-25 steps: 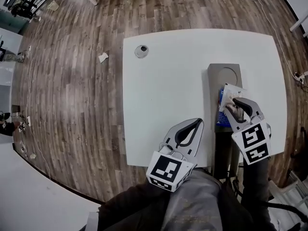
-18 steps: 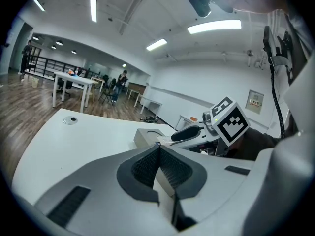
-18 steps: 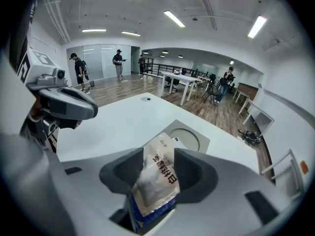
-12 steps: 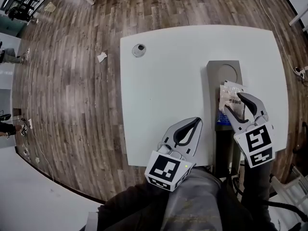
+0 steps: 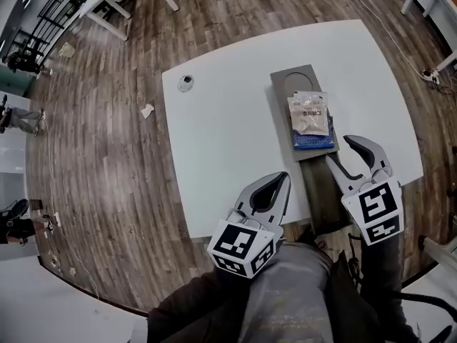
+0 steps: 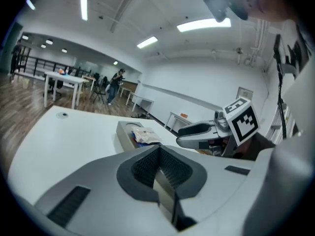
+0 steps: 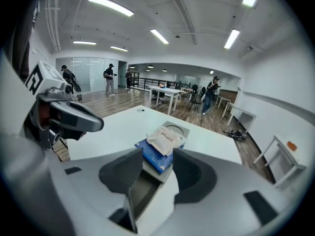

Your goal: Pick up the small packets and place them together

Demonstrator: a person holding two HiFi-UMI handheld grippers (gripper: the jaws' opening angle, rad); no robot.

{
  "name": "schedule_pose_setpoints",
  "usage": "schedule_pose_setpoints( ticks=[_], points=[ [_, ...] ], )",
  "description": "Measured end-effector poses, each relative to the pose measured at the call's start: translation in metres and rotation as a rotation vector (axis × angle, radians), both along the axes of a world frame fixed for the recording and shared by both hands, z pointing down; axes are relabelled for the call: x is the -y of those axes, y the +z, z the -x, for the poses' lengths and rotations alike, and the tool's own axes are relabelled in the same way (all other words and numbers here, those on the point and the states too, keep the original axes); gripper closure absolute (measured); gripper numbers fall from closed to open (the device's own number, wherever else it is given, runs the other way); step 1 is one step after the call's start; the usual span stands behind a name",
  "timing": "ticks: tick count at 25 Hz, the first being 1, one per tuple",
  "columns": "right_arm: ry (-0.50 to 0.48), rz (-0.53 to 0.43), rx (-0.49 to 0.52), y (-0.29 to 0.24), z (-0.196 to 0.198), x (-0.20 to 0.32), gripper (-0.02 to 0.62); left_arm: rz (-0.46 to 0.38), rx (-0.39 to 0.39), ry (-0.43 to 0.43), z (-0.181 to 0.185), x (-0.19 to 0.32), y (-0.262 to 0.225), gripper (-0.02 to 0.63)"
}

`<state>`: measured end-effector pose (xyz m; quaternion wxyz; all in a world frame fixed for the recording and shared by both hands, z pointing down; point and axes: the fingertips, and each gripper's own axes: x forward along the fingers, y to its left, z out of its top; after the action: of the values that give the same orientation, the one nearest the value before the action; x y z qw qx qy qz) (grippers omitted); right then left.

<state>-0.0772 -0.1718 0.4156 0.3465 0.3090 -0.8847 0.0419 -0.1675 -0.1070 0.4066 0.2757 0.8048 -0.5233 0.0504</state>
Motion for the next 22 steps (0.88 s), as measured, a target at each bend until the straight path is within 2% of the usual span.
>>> schedule_pose_setpoints(
  ticks=[2, 7, 11, 15, 16, 19, 22],
  points=[
    [0.019, -0.006, 0.022, -0.001, -0.016, -0.021, 0.403, 0.026, -0.032, -0.003, -0.013, -0.019, 0.001, 0.603],
    [0.066, 0.001, 0.077, 0.009, -0.06, -0.078, 0.403, -0.012, 0.021, 0.037, -0.053, -0.061, -0.006, 0.603],
    [0.033, 0.046, 0.147, 0.019, -0.074, -0.141, 0.403, -0.003, 0.03, 0.075, -0.088, -0.093, -0.002, 0.603],
    [-0.033, 0.113, 0.244, 0.019, -0.078, -0.195, 0.406, -0.032, 0.081, 0.116, -0.122, -0.114, -0.007, 0.603],
    [-0.035, 0.1, 0.28, 0.009, -0.08, -0.198, 0.421, -0.054, 0.094, 0.124, -0.128, -0.112, -0.014, 0.603],
    [-0.014, -0.043, 0.39, -0.042, -0.085, -0.179, 0.58, -0.183, 0.146, 0.118, -0.134, -0.091, -0.052, 0.603],
    [-0.009, -0.201, 0.467, -0.096, -0.083, -0.159, 0.589, -0.326, 0.188, 0.085, -0.132, -0.072, -0.095, 0.603]
  ],
)
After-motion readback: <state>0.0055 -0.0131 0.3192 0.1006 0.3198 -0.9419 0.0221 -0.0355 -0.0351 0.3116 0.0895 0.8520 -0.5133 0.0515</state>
